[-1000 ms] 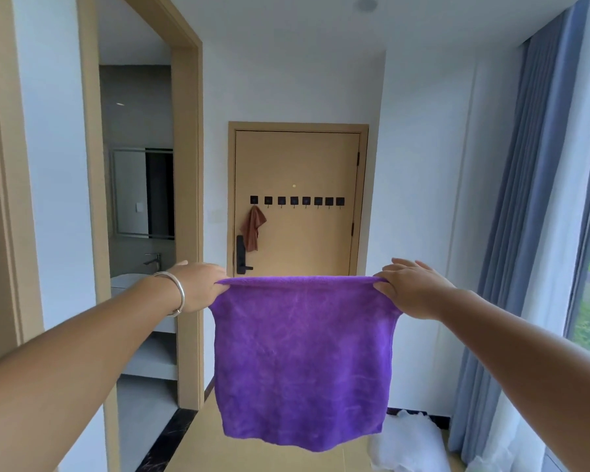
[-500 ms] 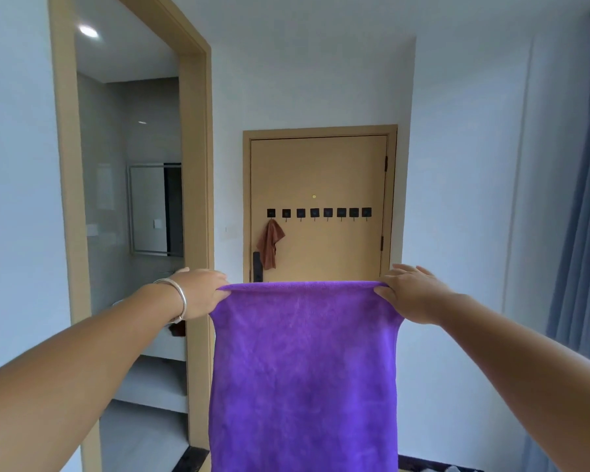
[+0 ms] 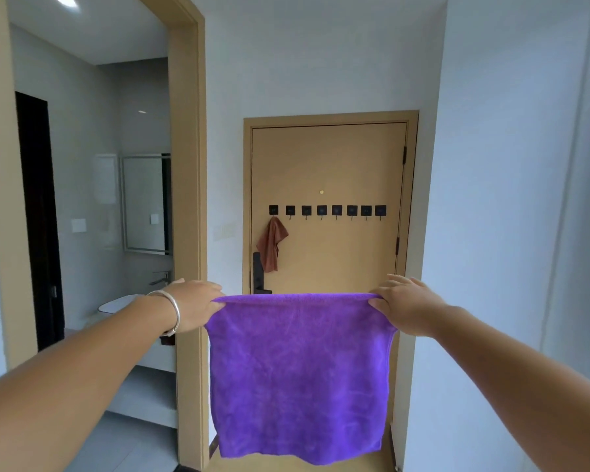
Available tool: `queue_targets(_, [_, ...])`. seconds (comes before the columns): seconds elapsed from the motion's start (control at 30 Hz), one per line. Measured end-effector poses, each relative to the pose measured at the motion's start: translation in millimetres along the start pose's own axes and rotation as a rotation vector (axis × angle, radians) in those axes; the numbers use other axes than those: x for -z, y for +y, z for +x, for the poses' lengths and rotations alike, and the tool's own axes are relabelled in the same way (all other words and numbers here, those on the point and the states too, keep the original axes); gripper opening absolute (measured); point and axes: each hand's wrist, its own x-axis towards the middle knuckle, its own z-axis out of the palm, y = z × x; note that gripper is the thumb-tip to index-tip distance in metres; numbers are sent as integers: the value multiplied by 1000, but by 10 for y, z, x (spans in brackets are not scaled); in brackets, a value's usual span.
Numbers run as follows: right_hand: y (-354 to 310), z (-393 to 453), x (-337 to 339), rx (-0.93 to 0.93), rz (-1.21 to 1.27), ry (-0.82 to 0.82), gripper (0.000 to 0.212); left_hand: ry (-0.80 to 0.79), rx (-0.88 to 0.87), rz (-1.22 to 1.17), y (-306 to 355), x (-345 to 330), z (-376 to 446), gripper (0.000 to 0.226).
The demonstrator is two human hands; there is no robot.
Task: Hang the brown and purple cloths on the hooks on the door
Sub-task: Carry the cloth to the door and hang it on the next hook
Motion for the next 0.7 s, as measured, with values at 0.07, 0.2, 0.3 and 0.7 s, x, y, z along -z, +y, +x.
queue_targets(0.07, [-1, 280, -146, -3, -16, -14, 49, -3, -1, -7, -149, -133, 264, 34])
queue_targets(0.2, [-40, 861, -346, -18, -28, -18, 49, -14, -10, -8, -498, -317, 809, 39])
queue_targets(0.3, [-96, 1364, -386, -36, -31, 1, 49, 2, 12, 6, -839, -405, 1274, 43])
queue_targets(0.7, [-395, 2929, -761, -62, 13, 6, 50, 27, 9, -24, -1970, -850, 2626, 44])
